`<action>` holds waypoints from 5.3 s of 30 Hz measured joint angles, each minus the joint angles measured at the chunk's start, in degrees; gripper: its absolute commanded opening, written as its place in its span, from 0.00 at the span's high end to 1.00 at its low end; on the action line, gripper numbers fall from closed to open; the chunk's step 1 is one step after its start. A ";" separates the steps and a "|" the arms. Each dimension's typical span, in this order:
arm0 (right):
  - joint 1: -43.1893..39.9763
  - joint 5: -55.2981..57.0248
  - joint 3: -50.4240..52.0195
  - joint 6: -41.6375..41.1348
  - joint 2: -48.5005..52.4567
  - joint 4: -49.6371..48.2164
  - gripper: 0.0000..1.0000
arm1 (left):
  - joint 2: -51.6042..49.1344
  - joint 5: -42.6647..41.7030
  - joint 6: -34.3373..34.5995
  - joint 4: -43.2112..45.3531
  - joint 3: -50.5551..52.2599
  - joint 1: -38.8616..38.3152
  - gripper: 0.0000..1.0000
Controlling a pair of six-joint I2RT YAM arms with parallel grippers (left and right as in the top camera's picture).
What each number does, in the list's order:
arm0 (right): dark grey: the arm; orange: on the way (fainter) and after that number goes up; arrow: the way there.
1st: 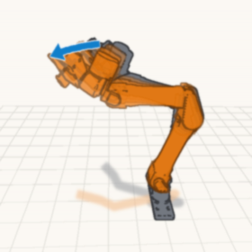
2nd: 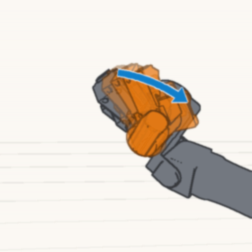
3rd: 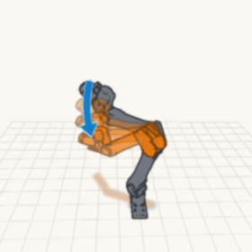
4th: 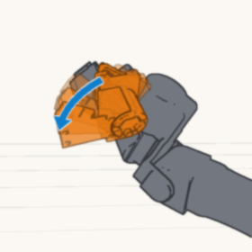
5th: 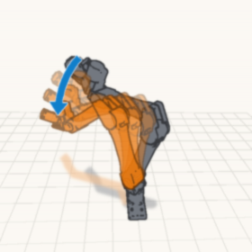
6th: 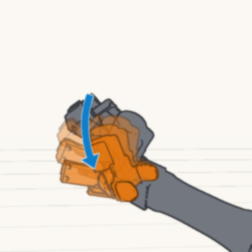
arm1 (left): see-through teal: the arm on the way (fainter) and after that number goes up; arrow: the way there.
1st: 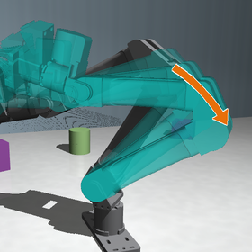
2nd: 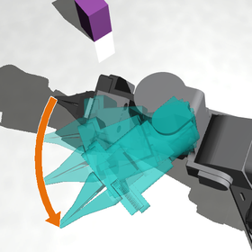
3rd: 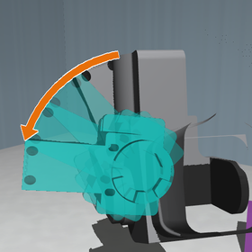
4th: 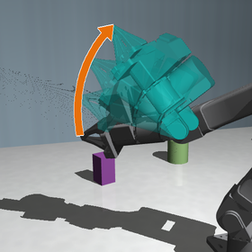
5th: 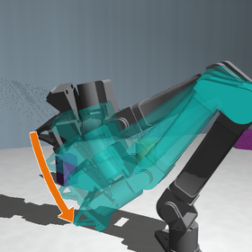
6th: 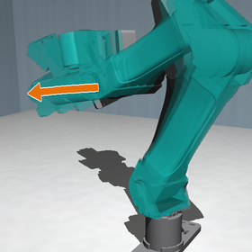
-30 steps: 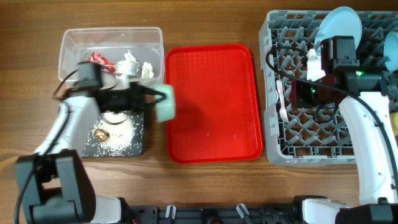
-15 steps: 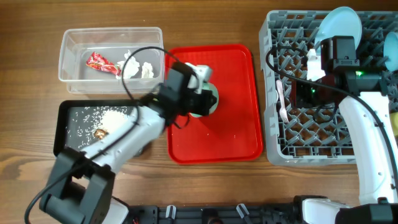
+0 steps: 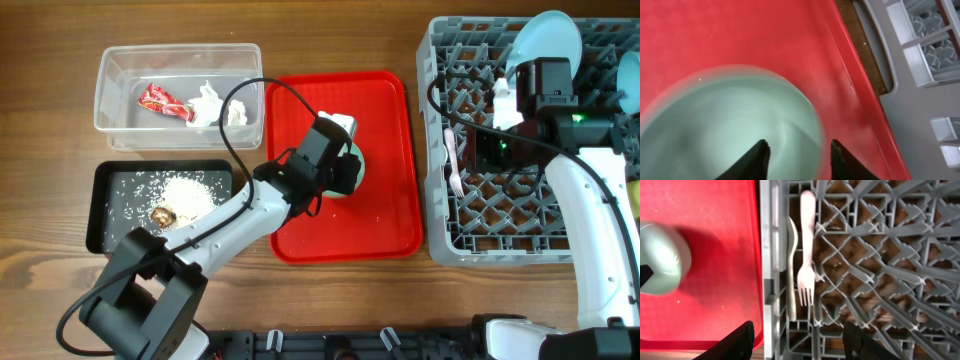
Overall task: Sort waste into correct bins and load items into the dishwasher rack
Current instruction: 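Set the emptied green bowl down on the red tray with the left gripper, then retract the left gripper and grasp the green bowl rim with the right gripper, then carry the green bowl into the rack beside the blue plate with the right gripper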
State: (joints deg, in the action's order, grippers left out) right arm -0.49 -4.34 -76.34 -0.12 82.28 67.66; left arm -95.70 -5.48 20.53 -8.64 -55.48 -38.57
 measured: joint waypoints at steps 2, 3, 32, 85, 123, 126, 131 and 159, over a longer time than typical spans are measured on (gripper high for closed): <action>0.00 -1.11 0.00 0.02 0.00 -1.25 0.42 | 0.02 0.11 0.13 -0.39 0.00 0.26 0.43; 0.00 -1.81 0.00 -0.02 0.00 -1.92 0.42 | 0.04 0.11 0.17 -0.98 0.00 0.46 0.38; 16.44 -8.37 -0.02 -8.90 17.18 -17.97 0.45 | 28.52 0.94 4.04 -31.26 0.04 28.89 0.10; 10.16 68.13 -5.57 25.42 23.89 -56.61 0.96 | 28.52 0.94 4.02 -31.28 0.04 28.89 0.07; 15.37 71.23 -5.77 18.23 31.21 -46.60 0.64 | 28.52 0.94 4.04 -31.04 0.04 28.89 0.07; 15.47 70.95 -5.77 17.92 31.21 -46.14 0.64 | 28.52 0.94 4.04 -31.04 0.04 28.89 0.06; 15.47 70.77 -5.77 17.79 31.21 -45.75 0.54 | 28.52 0.94 4.04 -31.04 0.04 28.89 0.06; 14.71 38.99 -5.68 4.90 11.34 -27.04 0.19 | 28.52 0.94 4.02 -31.04 0.04 28.89 0.05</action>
State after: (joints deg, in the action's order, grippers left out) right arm 14.22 34.65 -82.02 4.78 93.62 40.62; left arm -67.18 -4.54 24.56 -39.68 -55.44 -9.67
